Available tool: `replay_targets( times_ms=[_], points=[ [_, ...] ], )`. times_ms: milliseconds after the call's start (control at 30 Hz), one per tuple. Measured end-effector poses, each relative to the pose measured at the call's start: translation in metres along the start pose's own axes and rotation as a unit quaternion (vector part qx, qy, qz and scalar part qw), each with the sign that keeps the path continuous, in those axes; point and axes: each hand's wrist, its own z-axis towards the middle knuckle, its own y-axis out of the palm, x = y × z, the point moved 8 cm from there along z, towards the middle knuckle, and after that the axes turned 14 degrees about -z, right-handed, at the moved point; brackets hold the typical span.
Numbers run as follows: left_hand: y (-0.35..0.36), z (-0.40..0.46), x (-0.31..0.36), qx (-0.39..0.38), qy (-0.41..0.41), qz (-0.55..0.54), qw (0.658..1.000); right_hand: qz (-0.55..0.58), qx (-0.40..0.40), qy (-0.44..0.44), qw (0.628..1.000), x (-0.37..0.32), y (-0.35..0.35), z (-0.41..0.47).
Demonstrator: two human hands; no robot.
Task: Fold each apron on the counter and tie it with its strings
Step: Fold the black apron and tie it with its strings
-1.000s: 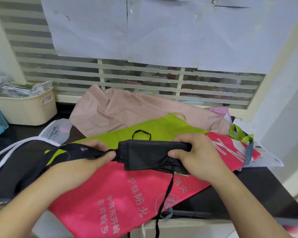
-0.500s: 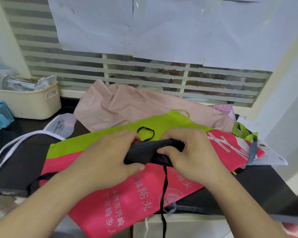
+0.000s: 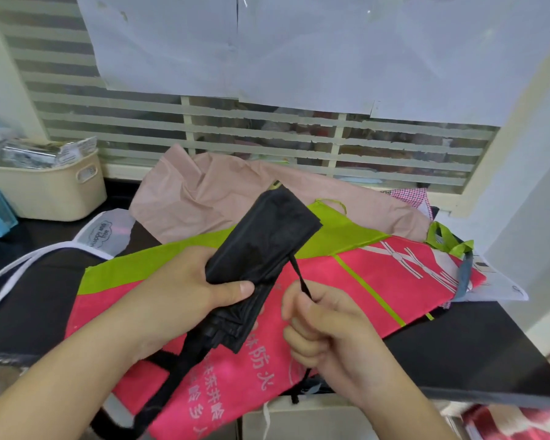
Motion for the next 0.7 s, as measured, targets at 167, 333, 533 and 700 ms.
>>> replay_targets(
  times_ms=[167, 333, 533, 700],
  points=[
    [0.003, -0.01, -0.013, -0.108, -0.064, -0.153, 0.98, 0.035, -0.023, 0.03, 0.999, 0.009, -0.007, 0.004],
    [0.018, -0.023, -0.022, -0.251, -0.084, -0.176, 0.948, -0.1, 0.032, 0.007, 0.994, -0.002, -0.019, 0.011],
    [0.025, -0.026, -0.019, -0.29, -0.069, 0.064, 0.952, -0.44, -0.017, 0.062, 0.895, -0.03, -0.03, 0.024],
    [0.033, -0.022, -0.025, -0.283, -0.058, 0.335, 0.897, -0.444, -0.078, 0.14, 0.881, -0.052, -0.013, 0.038]
  ],
)
